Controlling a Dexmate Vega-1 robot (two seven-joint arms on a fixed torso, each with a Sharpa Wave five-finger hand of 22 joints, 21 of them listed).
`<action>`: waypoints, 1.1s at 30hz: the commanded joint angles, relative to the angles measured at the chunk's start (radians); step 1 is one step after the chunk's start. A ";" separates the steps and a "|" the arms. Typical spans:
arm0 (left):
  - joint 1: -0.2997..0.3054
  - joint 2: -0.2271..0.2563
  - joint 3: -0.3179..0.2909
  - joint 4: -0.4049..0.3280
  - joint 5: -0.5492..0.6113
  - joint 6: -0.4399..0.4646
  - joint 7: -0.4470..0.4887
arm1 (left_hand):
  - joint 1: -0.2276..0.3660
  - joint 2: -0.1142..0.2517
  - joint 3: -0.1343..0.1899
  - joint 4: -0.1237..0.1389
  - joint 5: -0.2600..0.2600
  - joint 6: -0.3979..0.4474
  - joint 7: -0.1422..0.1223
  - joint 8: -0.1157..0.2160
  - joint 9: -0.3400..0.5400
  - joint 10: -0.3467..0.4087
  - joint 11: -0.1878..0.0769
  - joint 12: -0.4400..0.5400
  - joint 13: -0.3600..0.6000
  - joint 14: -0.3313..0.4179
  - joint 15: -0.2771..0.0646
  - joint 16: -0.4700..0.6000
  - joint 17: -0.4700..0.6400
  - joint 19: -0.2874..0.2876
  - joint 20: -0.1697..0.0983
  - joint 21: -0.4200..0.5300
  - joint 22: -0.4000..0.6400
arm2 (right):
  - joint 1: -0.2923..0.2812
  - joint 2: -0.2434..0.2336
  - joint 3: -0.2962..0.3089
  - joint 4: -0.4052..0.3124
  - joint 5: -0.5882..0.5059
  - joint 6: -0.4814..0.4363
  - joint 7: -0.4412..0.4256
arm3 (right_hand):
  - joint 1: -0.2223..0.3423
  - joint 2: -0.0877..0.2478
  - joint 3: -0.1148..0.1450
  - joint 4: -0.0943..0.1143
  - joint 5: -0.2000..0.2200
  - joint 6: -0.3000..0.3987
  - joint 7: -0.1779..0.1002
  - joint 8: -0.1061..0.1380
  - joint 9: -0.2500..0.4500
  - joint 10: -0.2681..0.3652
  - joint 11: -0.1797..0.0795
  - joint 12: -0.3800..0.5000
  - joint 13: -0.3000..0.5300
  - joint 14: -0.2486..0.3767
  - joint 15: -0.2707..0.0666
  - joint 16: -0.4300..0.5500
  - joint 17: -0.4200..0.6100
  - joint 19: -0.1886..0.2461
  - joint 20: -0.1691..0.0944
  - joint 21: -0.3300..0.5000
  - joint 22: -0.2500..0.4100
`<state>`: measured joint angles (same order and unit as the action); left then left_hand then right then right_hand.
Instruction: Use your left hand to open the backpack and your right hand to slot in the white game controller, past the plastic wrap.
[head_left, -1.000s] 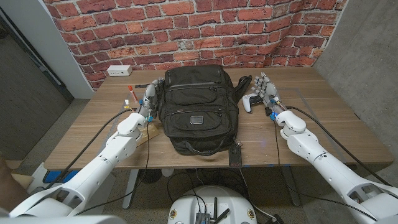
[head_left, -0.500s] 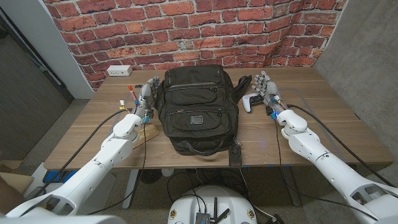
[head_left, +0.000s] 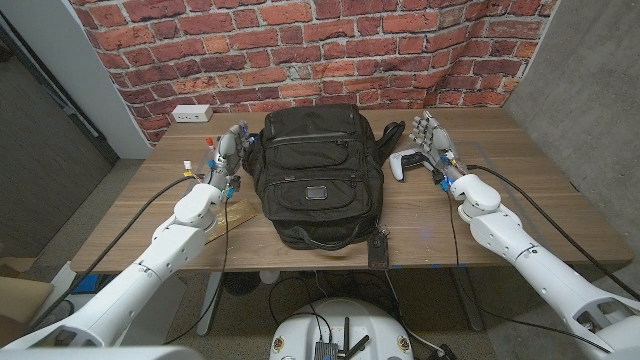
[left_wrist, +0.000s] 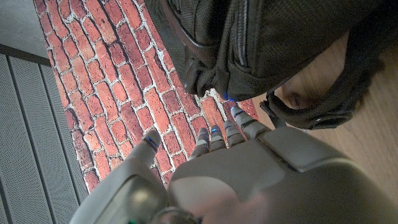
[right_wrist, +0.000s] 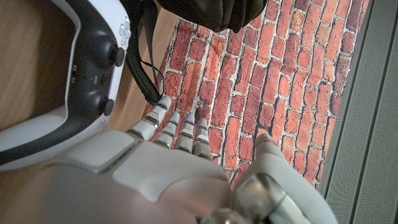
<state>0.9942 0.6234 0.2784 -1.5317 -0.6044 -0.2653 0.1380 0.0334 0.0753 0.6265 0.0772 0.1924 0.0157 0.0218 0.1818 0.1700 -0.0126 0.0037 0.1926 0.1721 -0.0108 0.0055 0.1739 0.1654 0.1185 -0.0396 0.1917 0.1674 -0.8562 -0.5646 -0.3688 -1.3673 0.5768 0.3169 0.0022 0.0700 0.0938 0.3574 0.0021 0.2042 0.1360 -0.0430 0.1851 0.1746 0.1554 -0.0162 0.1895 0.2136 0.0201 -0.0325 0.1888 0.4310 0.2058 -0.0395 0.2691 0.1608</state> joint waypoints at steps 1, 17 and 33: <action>0.054 0.040 -0.037 -0.064 0.001 0.018 0.027 | -0.002 0.041 0.000 -0.003 0.005 0.008 -0.005 0.004 0.004 0.000 -0.007 0.001 0.001 0.010 0.003 0.005 0.003 0.008 -0.022 0.000 0.001 | -0.024 -0.053 0.002 -0.054 -0.065 0.006 -0.025 | 0.010 0.014 0.012 -0.004 0.003 0.007 -0.003 0.003 0.003 0.006 0.000 0.006 0.000 0.007 -0.009 0.007 -0.002 0.011 -0.009 -0.002 0.005; 0.138 0.063 -0.083 -0.138 0.002 0.025 0.076 | -0.004 0.040 0.000 -0.006 0.004 0.019 -0.004 0.006 0.004 0.012 -0.009 0.003 0.001 0.023 0.002 0.008 0.003 0.011 -0.023 0.000 0.001 | -0.027 -0.175 0.005 -0.124 -0.159 -0.052 -0.014 | 0.041 0.014 0.031 -0.035 0.000 0.004 -0.018 0.001 0.003 0.025 -0.010 0.009 -0.013 0.035 -0.035 0.010 -0.035 0.013 -0.022 -0.023 0.005; 0.196 0.067 -0.104 -0.208 0.019 0.051 0.127 | -0.006 0.040 0.000 -0.008 0.004 0.028 -0.003 0.006 0.004 0.018 -0.006 0.002 0.001 0.031 0.003 0.007 0.003 0.015 -0.024 0.000 0.001 | 0.041 -0.239 -0.022 -0.063 -0.263 -0.017 0.052 | 0.070 0.015 0.045 -0.070 -0.008 -0.001 -0.034 0.000 0.003 0.012 -0.016 0.002 -0.020 0.040 -0.028 0.009 -0.066 -0.023 0.018 -0.057 0.006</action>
<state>1.1464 0.6859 0.1931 -1.6910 -0.5947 -0.2283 0.2309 0.0334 0.0753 0.6264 0.0772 0.1924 0.0333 0.0230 0.1818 0.1698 -0.0035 -0.0055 0.1925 0.1721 0.0092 0.0071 0.1778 0.1653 0.1258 -0.0392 0.1915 0.1674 -0.8600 -0.7589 -0.3722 -1.4681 0.3831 0.2778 0.0113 0.1231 0.1070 0.3982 -0.0558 0.1972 0.1377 -0.0689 0.1851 0.1745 0.1711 -0.0289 0.1894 0.1943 0.0526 -0.0357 0.1966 0.3674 0.1919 -0.0268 0.2190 0.1657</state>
